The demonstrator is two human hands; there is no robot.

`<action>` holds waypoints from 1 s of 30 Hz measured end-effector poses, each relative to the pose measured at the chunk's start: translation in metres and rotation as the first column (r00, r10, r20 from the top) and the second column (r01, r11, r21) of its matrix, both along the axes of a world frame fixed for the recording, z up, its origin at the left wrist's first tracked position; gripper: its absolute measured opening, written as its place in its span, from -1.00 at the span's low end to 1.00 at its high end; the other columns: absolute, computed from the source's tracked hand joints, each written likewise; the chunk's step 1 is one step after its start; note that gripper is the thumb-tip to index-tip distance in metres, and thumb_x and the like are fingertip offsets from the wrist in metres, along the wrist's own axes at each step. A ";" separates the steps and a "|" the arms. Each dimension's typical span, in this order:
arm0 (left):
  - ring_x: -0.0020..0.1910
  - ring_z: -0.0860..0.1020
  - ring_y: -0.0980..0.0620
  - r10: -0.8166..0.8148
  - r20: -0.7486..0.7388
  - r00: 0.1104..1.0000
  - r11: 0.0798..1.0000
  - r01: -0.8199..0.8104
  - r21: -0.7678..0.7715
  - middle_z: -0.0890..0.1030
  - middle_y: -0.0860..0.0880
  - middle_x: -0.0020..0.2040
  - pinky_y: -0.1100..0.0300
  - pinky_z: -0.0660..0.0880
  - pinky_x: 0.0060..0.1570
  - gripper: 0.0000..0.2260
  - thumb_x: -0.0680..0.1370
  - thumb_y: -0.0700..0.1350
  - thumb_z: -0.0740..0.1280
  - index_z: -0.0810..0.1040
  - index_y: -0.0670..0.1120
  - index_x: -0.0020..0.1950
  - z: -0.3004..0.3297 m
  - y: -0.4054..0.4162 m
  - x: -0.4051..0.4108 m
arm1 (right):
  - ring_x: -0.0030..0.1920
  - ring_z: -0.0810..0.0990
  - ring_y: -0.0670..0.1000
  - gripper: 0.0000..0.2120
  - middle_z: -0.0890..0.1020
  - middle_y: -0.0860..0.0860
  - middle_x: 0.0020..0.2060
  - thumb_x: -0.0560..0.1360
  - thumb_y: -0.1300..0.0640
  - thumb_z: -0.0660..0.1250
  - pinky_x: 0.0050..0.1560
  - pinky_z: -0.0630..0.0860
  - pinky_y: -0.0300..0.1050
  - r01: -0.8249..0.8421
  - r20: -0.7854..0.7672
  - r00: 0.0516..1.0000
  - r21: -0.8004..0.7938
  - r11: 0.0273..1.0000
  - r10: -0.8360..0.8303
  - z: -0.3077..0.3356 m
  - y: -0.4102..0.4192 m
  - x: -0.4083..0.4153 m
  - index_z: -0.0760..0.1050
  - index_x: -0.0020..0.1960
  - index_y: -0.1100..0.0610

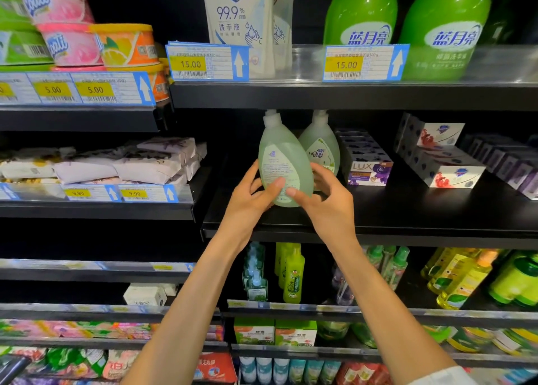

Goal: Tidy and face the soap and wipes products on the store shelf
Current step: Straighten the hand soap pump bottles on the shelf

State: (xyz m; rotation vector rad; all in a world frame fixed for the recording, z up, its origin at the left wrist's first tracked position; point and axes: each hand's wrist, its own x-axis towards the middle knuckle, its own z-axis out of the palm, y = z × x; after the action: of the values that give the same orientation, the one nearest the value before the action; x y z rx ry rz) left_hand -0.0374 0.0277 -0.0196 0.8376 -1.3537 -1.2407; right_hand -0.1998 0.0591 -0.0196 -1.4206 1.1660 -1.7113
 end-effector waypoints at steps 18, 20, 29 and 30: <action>0.38 0.58 -0.10 -0.082 -0.130 0.988 0.994 0.090 0.057 0.59 -0.15 0.39 -0.12 0.55 0.34 -0.31 0.52 0.24 0.37 0.39 -0.08 0.54 -0.002 -0.004 0.006 | 0.26 0.66 -0.06 -0.72 0.72 -0.05 0.19 0.62 0.16 0.42 0.21 0.60 -0.17 -0.173 -0.154 0.974 -0.028 0.985 0.166 -0.003 -0.004 -0.003 0.64 0.32 0.13; 0.41 0.56 -0.14 -0.093 -0.203 0.975 0.990 0.112 0.085 0.57 -0.20 0.42 -0.17 0.50 0.40 -0.30 0.53 0.25 0.35 0.36 -0.12 0.56 -0.001 -0.002 0.008 | 0.25 0.65 -0.08 -0.72 0.71 -0.08 0.18 0.62 0.10 0.43 0.24 0.61 -0.14 -0.164 -0.159 0.974 0.000 0.986 0.162 -0.003 -0.006 -0.002 0.63 0.32 0.08; 0.41 0.56 -0.12 -0.056 -0.325 0.944 0.977 0.119 0.178 0.60 -0.14 0.40 -0.18 0.45 0.44 -0.49 0.75 0.18 0.00 0.39 -0.08 0.56 0.006 0.003 0.011 | 0.19 0.69 -0.10 -0.62 0.72 -0.03 0.16 0.56 0.09 0.50 0.17 0.66 -0.08 -0.169 -0.076 0.982 0.078 0.983 0.175 0.000 -0.006 -0.003 0.58 0.36 0.03; 0.41 0.56 -0.11 -0.054 -0.326 0.944 0.976 0.118 0.182 0.60 -0.14 0.41 -0.18 0.43 0.46 -0.50 0.76 0.16 0.00 0.39 -0.09 0.56 0.006 0.004 0.010 | 0.19 0.70 -0.07 -0.60 0.72 -0.01 0.15 0.55 0.09 0.52 0.15 0.67 -0.04 -0.168 -0.047 0.984 0.087 0.982 0.172 0.000 -0.006 -0.003 0.58 0.37 0.02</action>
State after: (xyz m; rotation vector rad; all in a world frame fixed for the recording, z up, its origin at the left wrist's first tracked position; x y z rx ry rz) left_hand -0.0271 0.0312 -0.0140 0.6820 -1.0247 -1.5280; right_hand -0.2033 0.0531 -0.0195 -1.4799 1.0971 -1.4991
